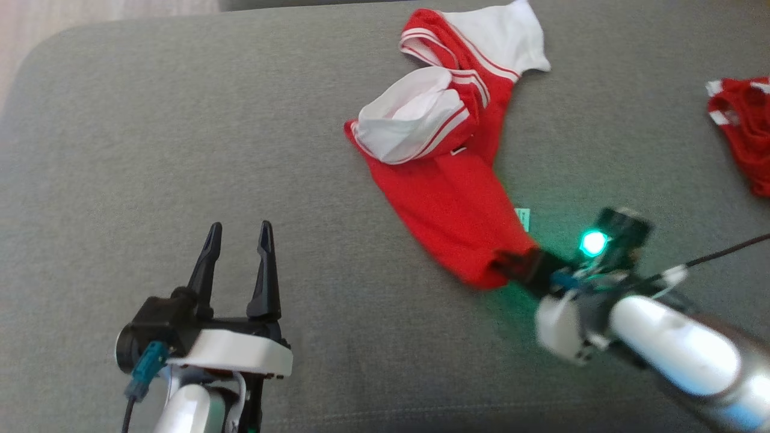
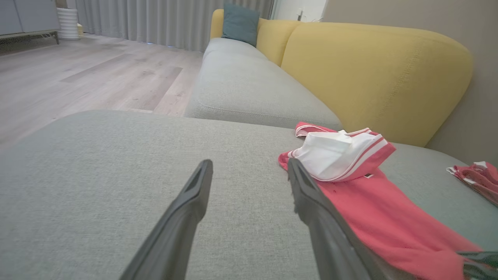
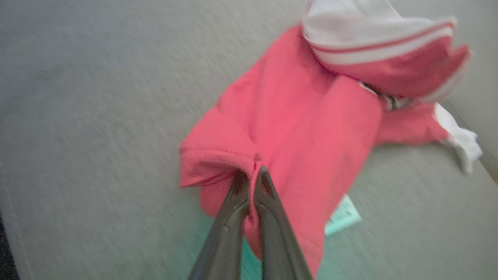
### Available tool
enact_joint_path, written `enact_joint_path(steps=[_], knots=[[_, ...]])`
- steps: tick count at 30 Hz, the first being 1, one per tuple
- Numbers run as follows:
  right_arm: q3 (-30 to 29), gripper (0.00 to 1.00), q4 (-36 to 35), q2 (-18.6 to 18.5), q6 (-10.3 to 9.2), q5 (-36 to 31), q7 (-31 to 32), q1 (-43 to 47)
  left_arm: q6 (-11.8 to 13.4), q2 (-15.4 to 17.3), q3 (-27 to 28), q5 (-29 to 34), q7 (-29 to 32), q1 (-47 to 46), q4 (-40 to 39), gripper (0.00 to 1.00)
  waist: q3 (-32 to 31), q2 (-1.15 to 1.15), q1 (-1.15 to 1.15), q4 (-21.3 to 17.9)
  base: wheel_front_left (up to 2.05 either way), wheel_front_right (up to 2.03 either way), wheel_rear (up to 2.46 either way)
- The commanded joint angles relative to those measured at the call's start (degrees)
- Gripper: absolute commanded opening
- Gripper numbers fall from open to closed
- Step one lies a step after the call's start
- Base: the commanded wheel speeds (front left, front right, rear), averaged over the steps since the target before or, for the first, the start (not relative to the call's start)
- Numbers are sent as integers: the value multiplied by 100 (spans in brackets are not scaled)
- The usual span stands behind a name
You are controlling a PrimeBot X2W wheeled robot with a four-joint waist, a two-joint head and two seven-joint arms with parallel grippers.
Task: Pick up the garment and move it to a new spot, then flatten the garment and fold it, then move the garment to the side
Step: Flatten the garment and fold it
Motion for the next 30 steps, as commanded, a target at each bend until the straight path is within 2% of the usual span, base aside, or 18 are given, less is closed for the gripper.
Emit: enact_joint_path(steps=[1, 5, 7, 8, 18, 22, 24, 25, 26, 30], knots=[[-159, 0, -175, -220, -5, 38, 100, 149, -26, 5, 178, 41, -70, -116, -197, 100, 22, 0, 0, -115, 0, 0, 0], [-720, 0, -108, -673, -5, -41, 361, 270, -43, 5, 167, 54, -70, -161, -191, 100, 58, 0, 0, -228, 0, 0, 0], [-1054, 0, 109, -812, -5, -144, 388, 310, -51, 5, 159, 58, -70, -185, -178, 100, 73, 0, 0, -244, 0, 0, 0], [-1401, 0, 364, -865, -5, -244, 360, 331, -64, 5, 155, 63, -70, -211, -162, 100, 85, 0, 0, -240, 0, 0, 0], [-3096, 0, 1396, -635, -5, -1149, -96, 177, -86, 5, 210, 124, -70, -235, -143, 100, 87, 0, 0, -184, 0, 0, 0], [-3449, 0, 1637, -451, -5, -1454, -325, 182, -85, 5, 221, 142, -70, -240, -146, 100, 92, 0, 0, -215, 0, 0, 0], [-3594, 39, 1753, -353, -5, -1533, -403, 227, -86, 5, 234, 153, -70, -235, -153, 100, 101, 0, 0, -245, 0, 0, 0], [-3646, 76, 1814, -309, -5, -1559, -414, 258, -85, 5, 243, 157, -70, -231, -158, 100, 103, 0, 0, -263, 0, 0, 0], [-3687, 100, 1857, -274, -5, -1587, -437, 286, -86, 5, 251, 161, -70, -228, -161, 100, 104, 0, 0, -282, 0, 0, 0], [-3840, 100, 1951, -161, -5, -1600, -532, 403, -86, 5, 265, 164, -70, -212, -169, 100, 85, 0, 0, -408, 0, 0, 0]])
